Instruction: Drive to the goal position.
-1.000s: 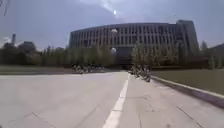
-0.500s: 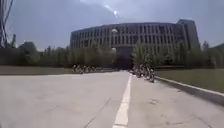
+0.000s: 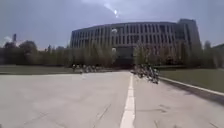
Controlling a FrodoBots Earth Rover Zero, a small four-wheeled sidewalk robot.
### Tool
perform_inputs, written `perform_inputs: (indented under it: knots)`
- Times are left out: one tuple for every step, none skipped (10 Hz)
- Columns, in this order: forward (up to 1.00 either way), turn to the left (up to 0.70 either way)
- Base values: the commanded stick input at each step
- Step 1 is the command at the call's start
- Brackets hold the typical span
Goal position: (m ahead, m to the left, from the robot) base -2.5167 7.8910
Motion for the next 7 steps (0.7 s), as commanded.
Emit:
perform_inputs:
  knots:
    - [0.70,0.00]
    - [0.70,0.00]
    - [0.70,0.00]
    - [0.70,0.00]
    - [0.70,0.00]
    - [0.70,0.00]
    - [0.70,0.00]
